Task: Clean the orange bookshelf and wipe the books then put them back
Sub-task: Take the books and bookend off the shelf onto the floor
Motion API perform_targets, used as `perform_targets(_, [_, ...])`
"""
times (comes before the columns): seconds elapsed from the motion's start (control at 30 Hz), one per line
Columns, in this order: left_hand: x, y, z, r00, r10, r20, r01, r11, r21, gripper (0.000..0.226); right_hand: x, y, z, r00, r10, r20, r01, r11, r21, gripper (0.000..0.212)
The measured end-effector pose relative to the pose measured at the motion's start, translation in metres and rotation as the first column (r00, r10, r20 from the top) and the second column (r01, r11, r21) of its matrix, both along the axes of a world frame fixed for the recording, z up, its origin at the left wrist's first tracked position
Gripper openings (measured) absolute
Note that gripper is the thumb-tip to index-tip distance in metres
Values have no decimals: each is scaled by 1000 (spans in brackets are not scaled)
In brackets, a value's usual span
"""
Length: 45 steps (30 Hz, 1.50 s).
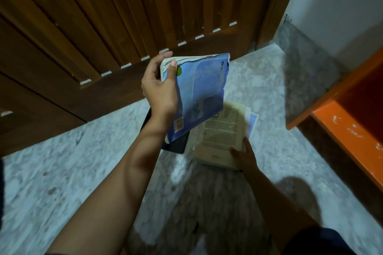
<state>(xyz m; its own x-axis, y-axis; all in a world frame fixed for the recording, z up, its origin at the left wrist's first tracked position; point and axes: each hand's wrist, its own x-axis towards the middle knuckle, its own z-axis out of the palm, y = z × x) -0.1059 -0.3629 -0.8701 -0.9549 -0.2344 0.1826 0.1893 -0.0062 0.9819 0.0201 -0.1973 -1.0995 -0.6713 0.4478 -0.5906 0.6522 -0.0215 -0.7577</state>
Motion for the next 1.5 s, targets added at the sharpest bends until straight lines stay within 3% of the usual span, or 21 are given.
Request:
perform_targets(0.1, [2,6,-2,1000,-23,-7,23,1000,20,18,2,-3,12,1000,10,-5,-10,999,34,72])
perform_targets(0.17, [4,12,-1,999,-31,-9,32,999,44,19,-2,-4,21,999,31,-30,-25,981,192,61])
perform_targets(0.23, [7,17,1,1000,-30,-6,31,998,55,20,-8,-9,35,991,-26,-131,66,949,309,46])
perform_targets(0.3, [9,22,3,1000,-24,-5,25,998,62,20,-17,-18,51,954,-149,-259,202,960,192,38])
perform_targets(0.43, [13,31,8,999,-23,46,15,986,168,19,-35,-36,77,898,-197,-394,163,979,-119,33])
perform_targets(0.6, [13,40,1,989,-15,145,-39,932,361,20,-49,-42,96,808,-395,-438,152,857,-493,25])
perform_targets(0.77, [14,35,-33,968,-54,246,-16,961,276,23,-48,-23,96,741,-537,-403,274,790,-549,40])
perform_targets(0.93, [18,11,-98,888,-185,421,135,980,147,23,-37,1,83,760,-519,-391,371,841,-393,60])
perform_targets(1.07, [33,-2,-142,831,-217,512,240,971,23,23,-29,19,74,848,-354,-394,278,931,-238,57])
perform_targets(1.27, [55,-13,-177,721,-284,632,525,818,-233,37,-23,29,68,928,-83,-362,92,996,10,61])
perform_targets(1.4, [55,-6,-178,737,-316,597,591,731,-343,24,-22,33,71,931,8,-366,23,996,81,57])
perform_targets(1.5, [48,-1,-179,758,-359,544,596,719,-358,26,-26,37,73,940,36,-340,7,992,123,61])
